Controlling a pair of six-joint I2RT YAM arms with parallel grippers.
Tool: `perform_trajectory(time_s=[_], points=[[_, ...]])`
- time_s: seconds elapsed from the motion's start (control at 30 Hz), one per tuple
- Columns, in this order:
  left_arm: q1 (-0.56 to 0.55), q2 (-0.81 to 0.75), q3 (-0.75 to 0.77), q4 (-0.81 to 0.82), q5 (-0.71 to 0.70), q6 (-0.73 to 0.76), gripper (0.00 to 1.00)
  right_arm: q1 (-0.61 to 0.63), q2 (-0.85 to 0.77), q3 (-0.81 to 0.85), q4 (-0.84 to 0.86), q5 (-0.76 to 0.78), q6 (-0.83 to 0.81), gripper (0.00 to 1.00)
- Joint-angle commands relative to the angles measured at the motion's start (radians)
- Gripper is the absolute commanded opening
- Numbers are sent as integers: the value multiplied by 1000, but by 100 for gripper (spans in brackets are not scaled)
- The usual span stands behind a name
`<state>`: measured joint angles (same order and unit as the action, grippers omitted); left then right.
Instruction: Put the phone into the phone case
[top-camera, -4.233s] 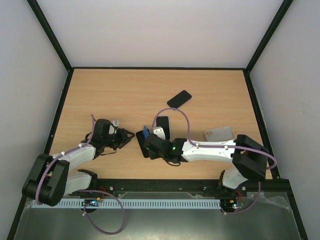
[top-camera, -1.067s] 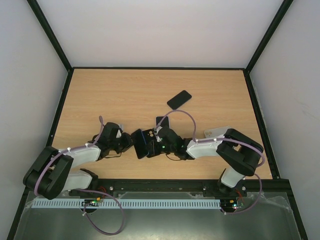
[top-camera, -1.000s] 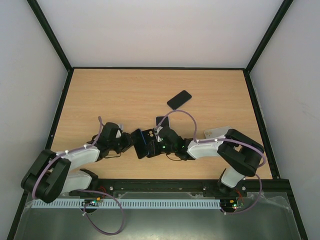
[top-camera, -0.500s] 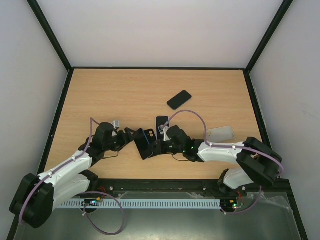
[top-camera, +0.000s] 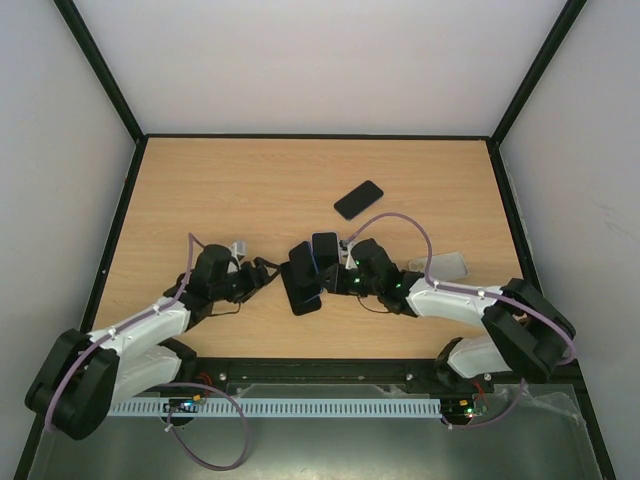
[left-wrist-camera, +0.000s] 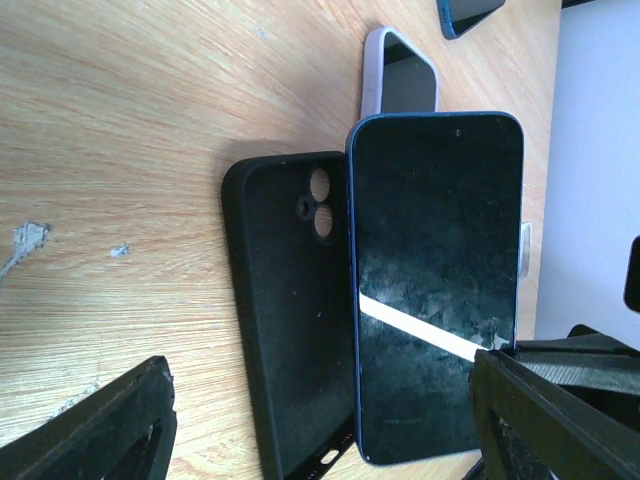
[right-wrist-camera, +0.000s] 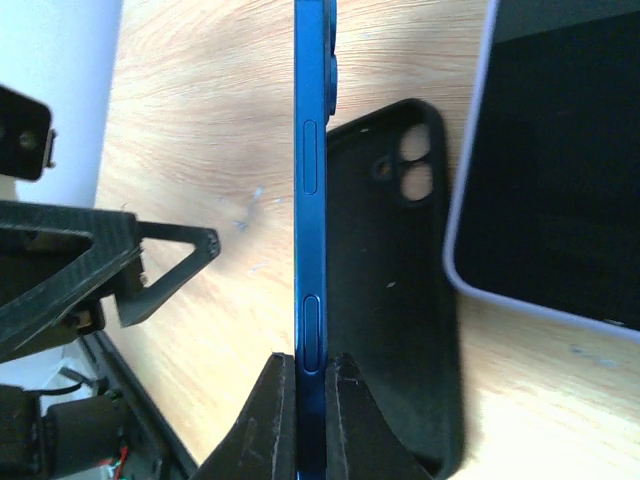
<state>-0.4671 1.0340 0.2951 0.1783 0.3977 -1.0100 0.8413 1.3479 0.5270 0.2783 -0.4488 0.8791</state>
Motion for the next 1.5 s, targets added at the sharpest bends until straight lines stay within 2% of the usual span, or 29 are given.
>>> perform_trajectory(time_s=[0.0, 0.23, 0.43, 0.9, 1.13, 1.33, 1.47], points=[[-10, 53, -25, 88, 20, 3, 79, -24, 25, -4, 9, -25, -34, 2], [-17, 151, -30, 157, 21, -10, 73, -26, 112, -9, 64, -77, -29, 2], [-18, 190, -25, 149, 18, -15, 69, -26, 149, -45, 129, -117, 46, 2], [-23, 256, -47, 231, 16, -29, 63, -26, 110, -14, -1, -119, -5, 2], [-44, 329, -51, 288, 17, -42, 59, -25, 204, -18, 91, -152, 21, 2], [-81, 392, -48, 353, 28, -54, 48, -13, 266, -18, 147, -189, 18, 2], [-84, 402, -64, 379, 22, -55, 46, -8, 306, -16, 188, -229, 18, 2]])
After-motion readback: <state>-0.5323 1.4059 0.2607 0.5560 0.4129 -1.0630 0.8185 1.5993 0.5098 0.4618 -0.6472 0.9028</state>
